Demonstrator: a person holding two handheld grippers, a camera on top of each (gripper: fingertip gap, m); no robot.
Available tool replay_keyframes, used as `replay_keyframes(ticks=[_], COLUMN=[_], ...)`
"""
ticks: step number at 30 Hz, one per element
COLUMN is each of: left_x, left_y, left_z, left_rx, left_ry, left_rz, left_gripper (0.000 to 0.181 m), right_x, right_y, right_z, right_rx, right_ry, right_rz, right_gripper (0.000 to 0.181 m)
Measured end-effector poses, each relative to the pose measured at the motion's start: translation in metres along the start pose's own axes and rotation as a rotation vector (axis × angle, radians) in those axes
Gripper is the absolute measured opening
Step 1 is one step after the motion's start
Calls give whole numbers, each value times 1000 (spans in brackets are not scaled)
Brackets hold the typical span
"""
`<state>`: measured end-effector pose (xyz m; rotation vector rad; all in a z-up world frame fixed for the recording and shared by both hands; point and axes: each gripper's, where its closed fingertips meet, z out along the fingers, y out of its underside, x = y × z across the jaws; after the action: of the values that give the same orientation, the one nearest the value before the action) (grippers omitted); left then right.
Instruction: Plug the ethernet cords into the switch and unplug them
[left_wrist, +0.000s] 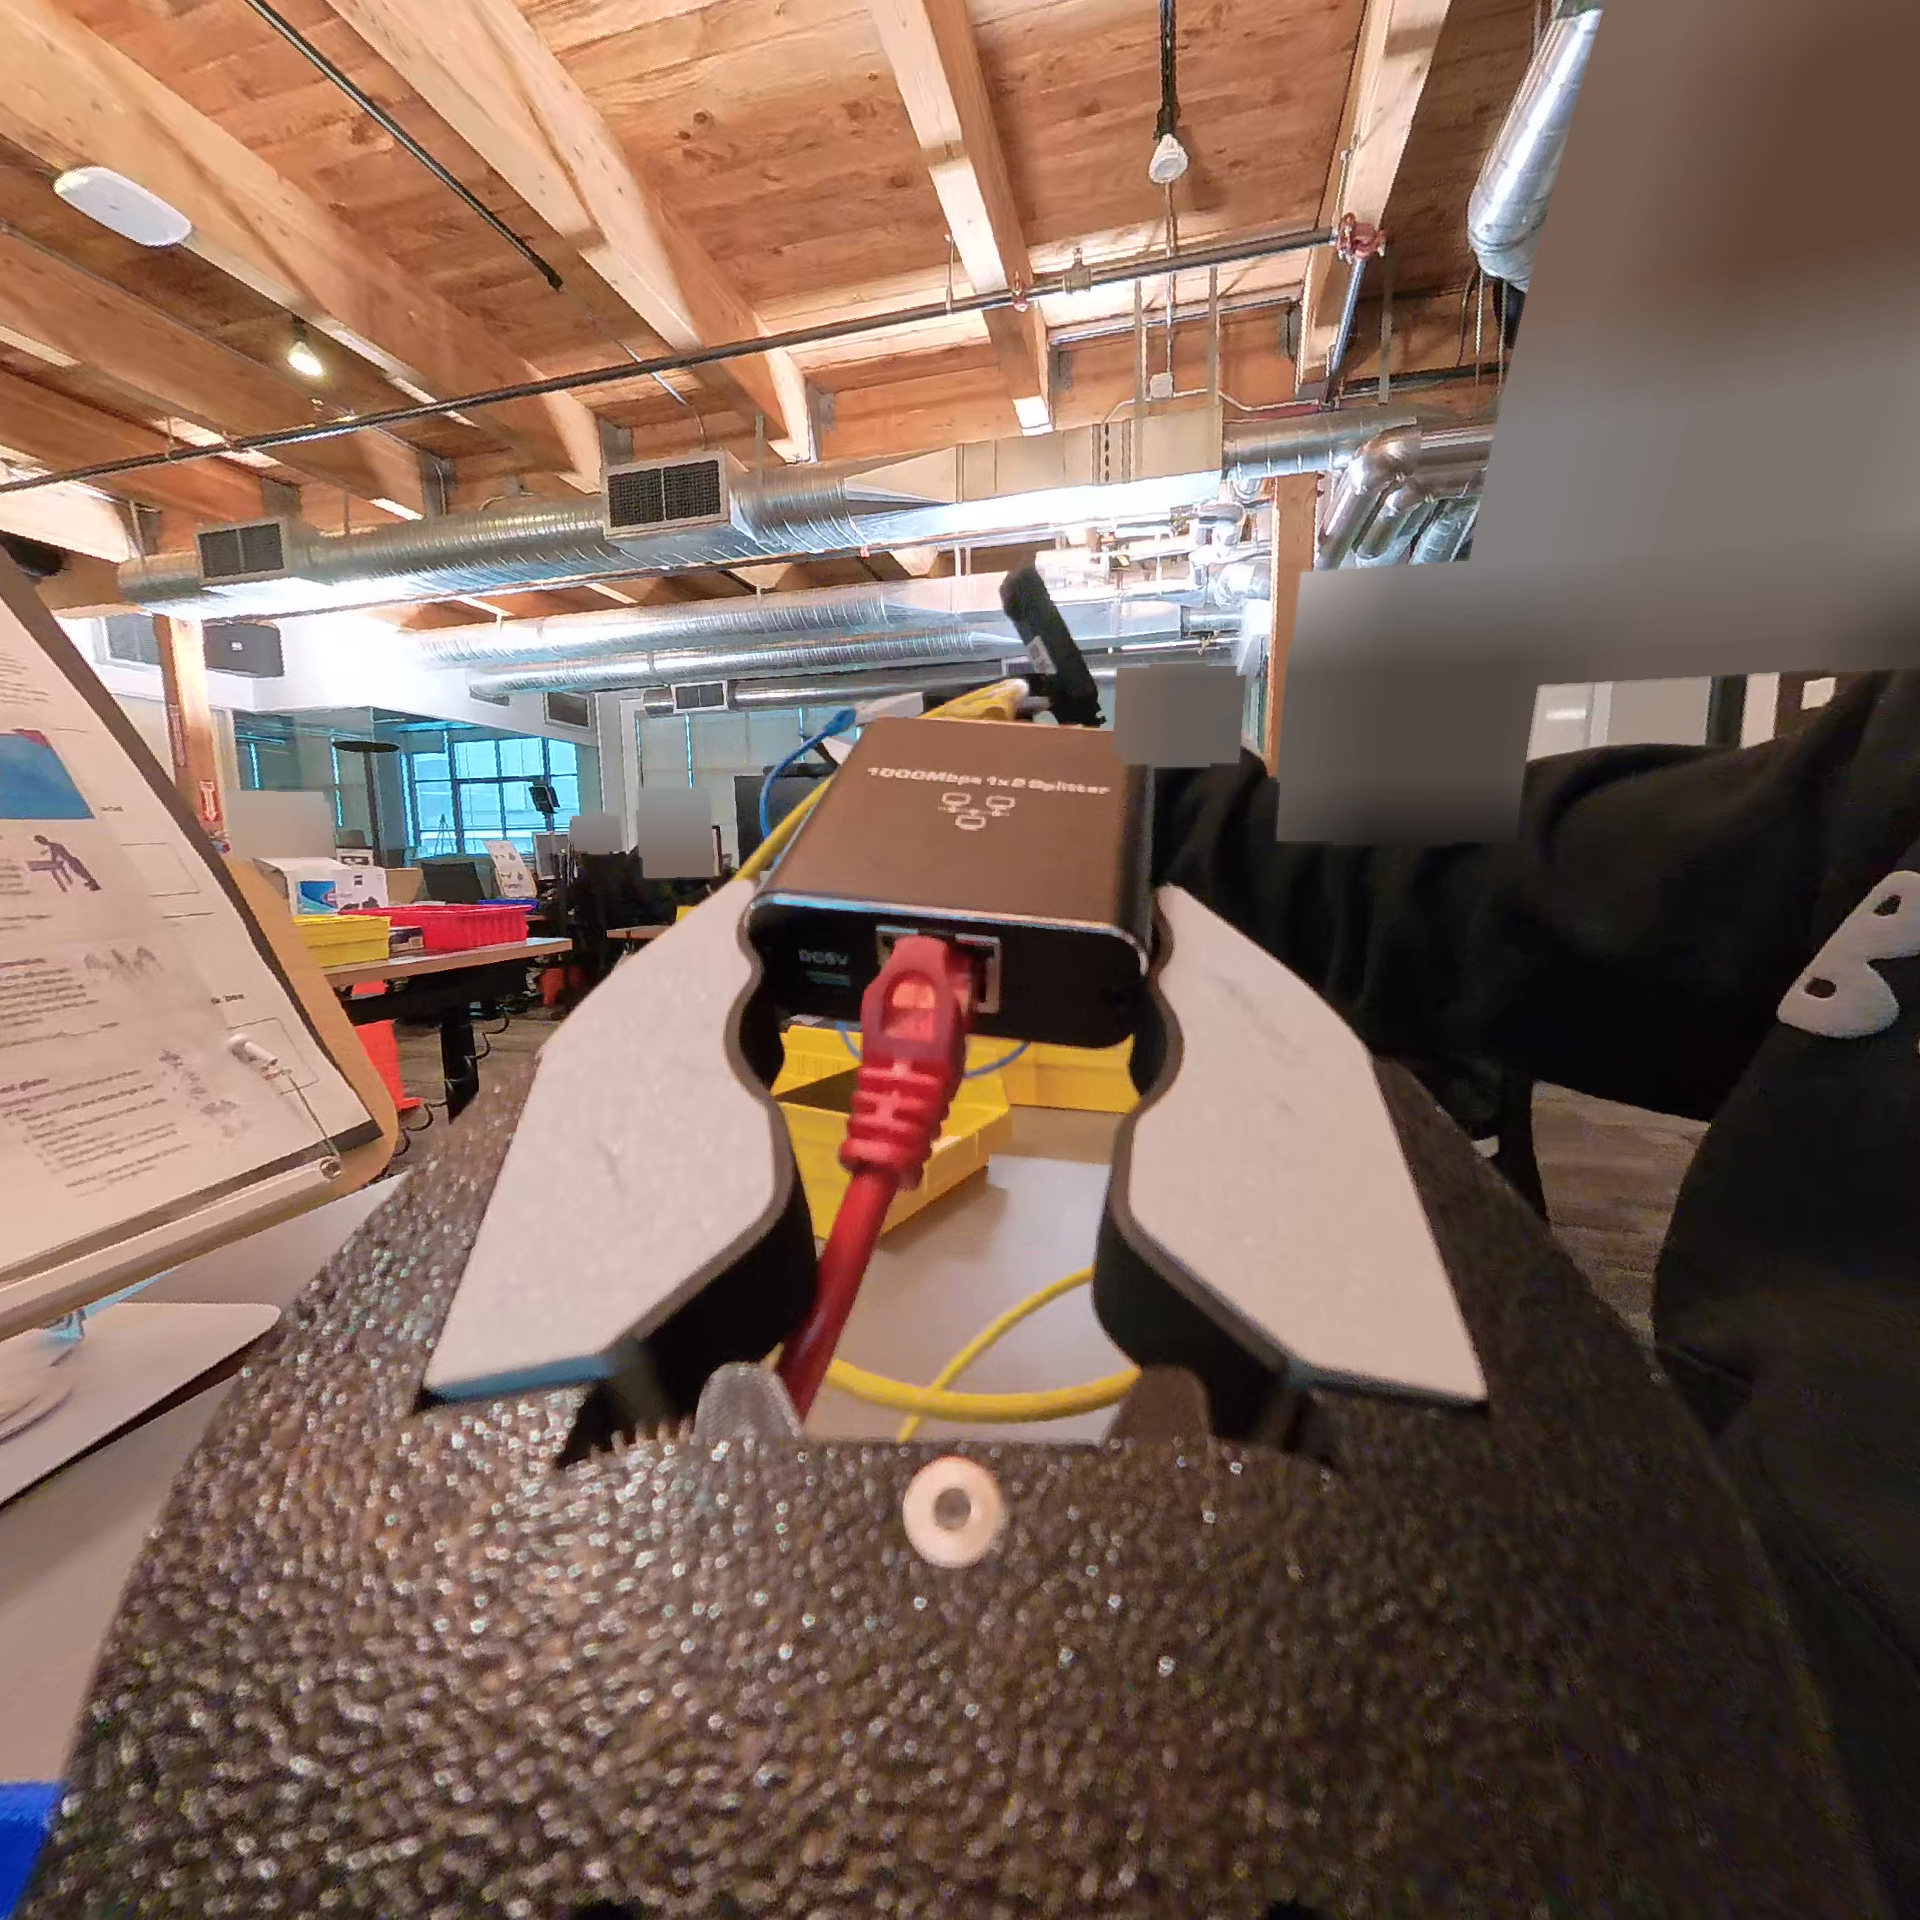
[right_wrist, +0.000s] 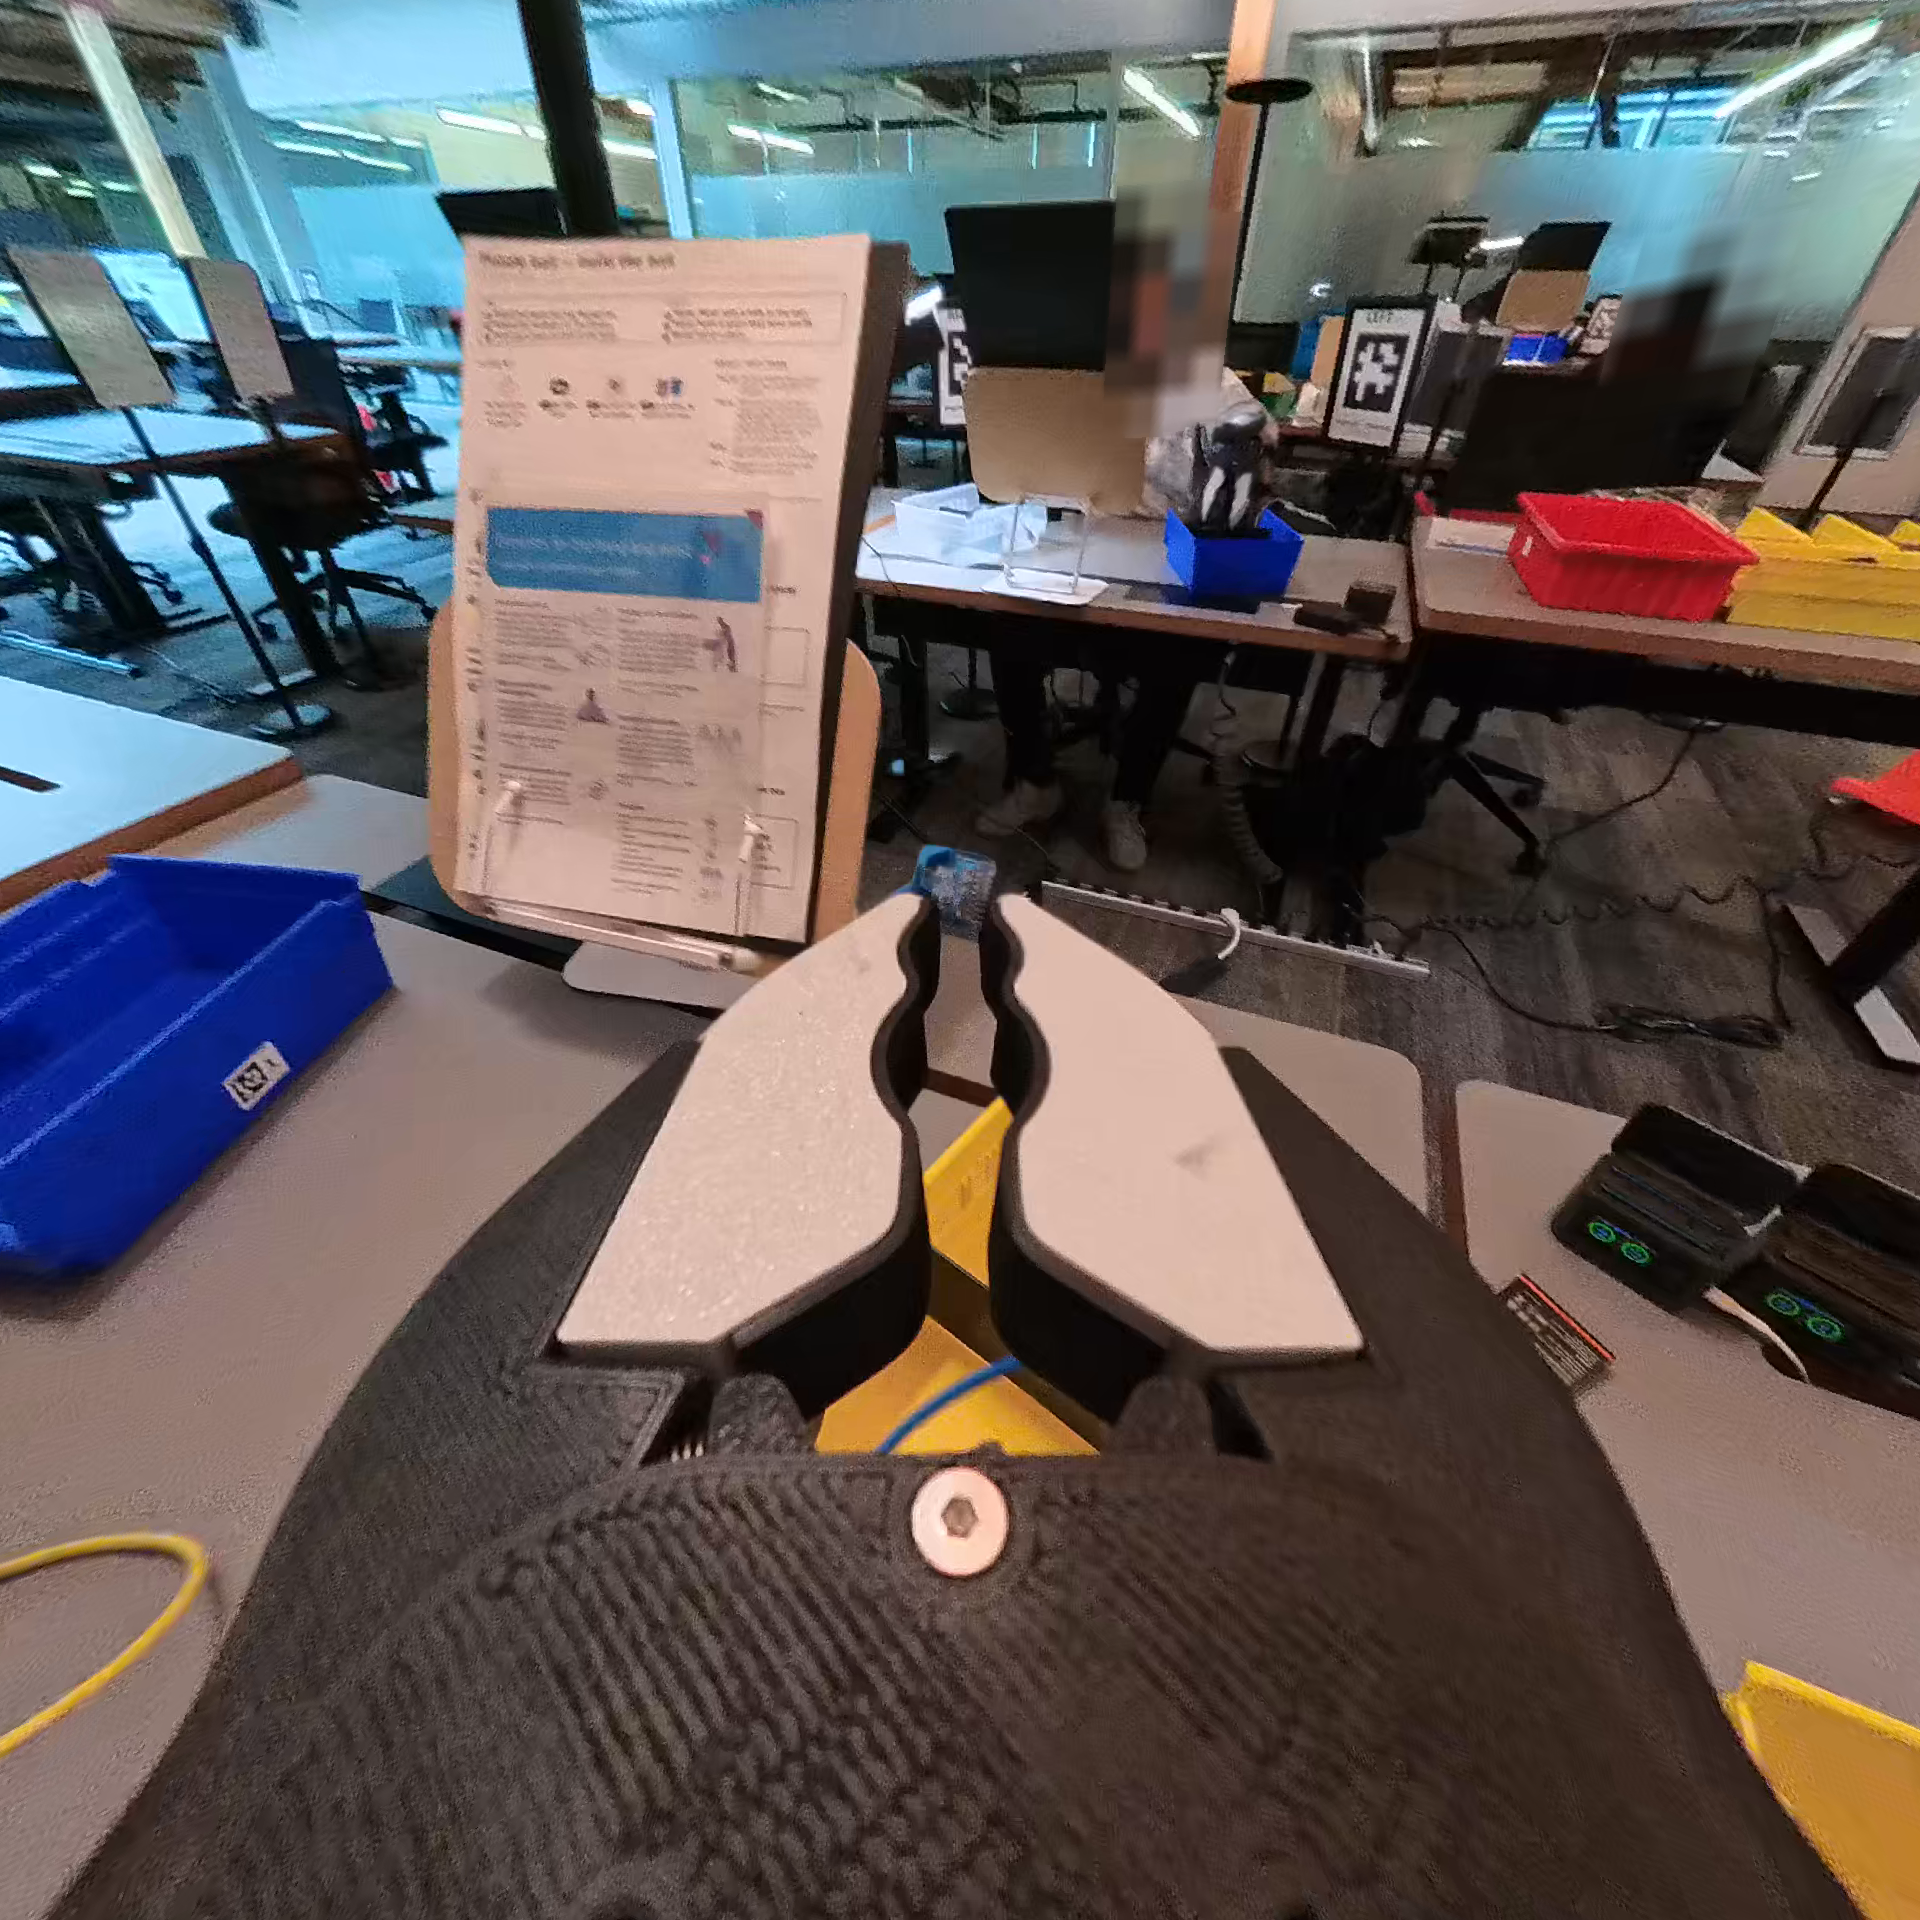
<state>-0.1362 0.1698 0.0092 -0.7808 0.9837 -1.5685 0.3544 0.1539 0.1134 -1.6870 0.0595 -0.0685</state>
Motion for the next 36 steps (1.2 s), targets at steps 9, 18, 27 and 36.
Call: replay_keyframes(ticks=[9, 18, 27, 36], left_x=[-3, -5, -3, -3], left_y=[10, 14, 14, 15], left_z=[2, 1, 1, 3], left_rx=[-20, -32, -39, -37], left_ry=[5, 6, 22, 21], left_rz=[-15, -24, -30, -35], left_gripper=[65, 65, 65, 65], right_x=[4, -25, -99, -75], right_y=[-6, -78, -29, -53], right_z=[2, -26, -58, -51], right_rx=[13, -42, -336, -273], right_ry=[3, -71, -323, -166], right_rz=[-17, -67, -116, -241], right_gripper=[7, 7, 7, 7])
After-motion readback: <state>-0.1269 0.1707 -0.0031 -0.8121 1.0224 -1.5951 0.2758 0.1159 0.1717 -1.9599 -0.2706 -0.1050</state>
